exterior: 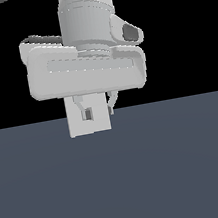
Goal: Plug the charger into the wall socket.
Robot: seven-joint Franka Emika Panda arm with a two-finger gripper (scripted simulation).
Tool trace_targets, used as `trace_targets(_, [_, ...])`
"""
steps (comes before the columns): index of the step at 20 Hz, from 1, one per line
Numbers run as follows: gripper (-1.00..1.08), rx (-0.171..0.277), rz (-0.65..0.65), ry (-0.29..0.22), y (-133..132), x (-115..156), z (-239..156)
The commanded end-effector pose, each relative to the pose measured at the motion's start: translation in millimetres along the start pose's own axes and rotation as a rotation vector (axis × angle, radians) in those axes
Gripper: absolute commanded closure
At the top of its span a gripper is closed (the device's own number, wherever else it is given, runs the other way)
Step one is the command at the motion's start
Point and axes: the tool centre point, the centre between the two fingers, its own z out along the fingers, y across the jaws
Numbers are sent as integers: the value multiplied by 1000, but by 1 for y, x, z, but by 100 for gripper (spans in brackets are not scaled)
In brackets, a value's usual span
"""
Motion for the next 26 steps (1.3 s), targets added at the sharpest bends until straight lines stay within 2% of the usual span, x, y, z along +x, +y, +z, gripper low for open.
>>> trace_targets(1, [108, -3, 9, -1, -2, 3, -1])
trace_targets(14, [108, -4, 13, -2, -3, 8, -1])
trace_targets(26, [108, -5, 13, -2, -3, 46, 10])
